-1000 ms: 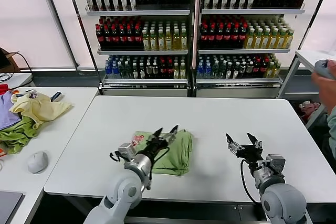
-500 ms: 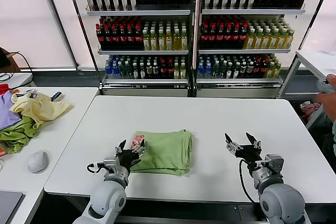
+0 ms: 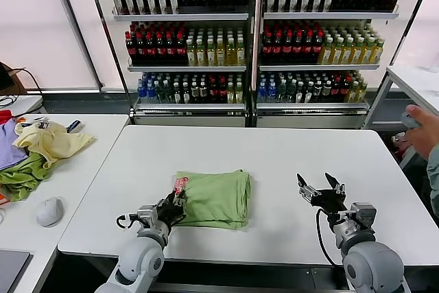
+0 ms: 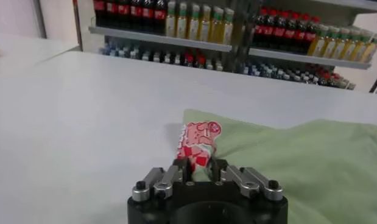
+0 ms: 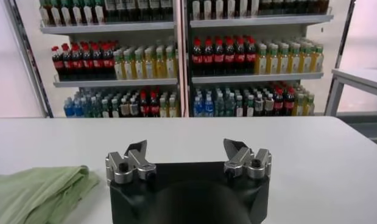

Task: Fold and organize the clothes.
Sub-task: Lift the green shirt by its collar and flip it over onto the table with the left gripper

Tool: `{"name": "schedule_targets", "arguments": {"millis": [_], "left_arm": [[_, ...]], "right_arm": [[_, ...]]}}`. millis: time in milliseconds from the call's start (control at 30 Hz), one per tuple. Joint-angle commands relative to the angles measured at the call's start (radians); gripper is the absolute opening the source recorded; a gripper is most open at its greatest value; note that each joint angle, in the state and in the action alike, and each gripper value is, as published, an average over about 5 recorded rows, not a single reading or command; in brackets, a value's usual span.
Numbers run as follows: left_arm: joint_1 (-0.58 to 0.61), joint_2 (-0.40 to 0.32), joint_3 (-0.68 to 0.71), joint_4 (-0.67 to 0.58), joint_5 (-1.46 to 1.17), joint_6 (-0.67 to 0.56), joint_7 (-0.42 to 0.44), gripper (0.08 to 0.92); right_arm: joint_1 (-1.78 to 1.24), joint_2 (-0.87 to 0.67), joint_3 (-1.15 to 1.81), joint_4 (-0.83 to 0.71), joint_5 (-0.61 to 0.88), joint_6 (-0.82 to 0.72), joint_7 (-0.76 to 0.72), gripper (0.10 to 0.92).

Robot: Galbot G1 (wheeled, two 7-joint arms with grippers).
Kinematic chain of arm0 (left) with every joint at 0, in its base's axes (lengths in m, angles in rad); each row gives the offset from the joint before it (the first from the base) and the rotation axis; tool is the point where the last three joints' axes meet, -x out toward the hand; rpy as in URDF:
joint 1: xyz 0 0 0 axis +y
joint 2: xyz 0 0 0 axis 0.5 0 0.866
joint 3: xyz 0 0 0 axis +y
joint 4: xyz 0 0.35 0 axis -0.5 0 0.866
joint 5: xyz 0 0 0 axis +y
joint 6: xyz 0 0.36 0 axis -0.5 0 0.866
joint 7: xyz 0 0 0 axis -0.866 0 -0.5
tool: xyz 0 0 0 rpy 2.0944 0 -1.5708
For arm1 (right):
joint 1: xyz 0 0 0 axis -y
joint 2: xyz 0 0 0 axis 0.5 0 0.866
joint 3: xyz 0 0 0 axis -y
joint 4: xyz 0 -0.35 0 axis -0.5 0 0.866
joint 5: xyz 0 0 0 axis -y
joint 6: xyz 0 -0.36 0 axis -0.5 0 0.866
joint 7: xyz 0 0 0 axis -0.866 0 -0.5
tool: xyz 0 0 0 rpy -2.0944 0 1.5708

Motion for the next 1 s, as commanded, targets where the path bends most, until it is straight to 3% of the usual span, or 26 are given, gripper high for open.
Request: {"name": "schedule_targets", "arguments": {"millis": [33, 200, 567, 667, 833, 1000], "left_arm": [[0.01, 0.022, -0.11, -0.041, -0.254, 0.046, -0.011, 0.23], [0.018, 0.072, -0.222, -0.098, -0.373, 0.032, -0.01, 0.119], [-0.001, 0.245, -0.573, -0.154, -0.593, 0.058, -0.011, 0.112], [-0.007, 0.281, -0.615, -0.179, -0.628, 0.059, -0.017, 0.112], [-0.026, 0.24, -0.501, -0.323, -0.633, 0.058, -0.038, 0.112], [-0.073, 0.067, -0.168, -0.367, -0.474, 0.057, -0.051, 0.112]], "right_arm": [[0.005, -0.001, 0.0, 0.004, 0.002, 0.0, 0.002, 0.823], [0.009, -0.006, -0.001, 0.007, 0.007, 0.001, 0.003, 0.823], [0.025, -0.011, -0.006, -0.001, 0.026, 0.005, 0.004, 0.823], [0.029, -0.008, -0.009, -0.002, 0.029, 0.006, 0.004, 0.823], [0.026, 0.003, -0.014, 0.003, 0.028, 0.006, 0.004, 0.823], [0.018, 0.014, -0.009, 0.012, 0.026, 0.006, 0.005, 0.823]]}}
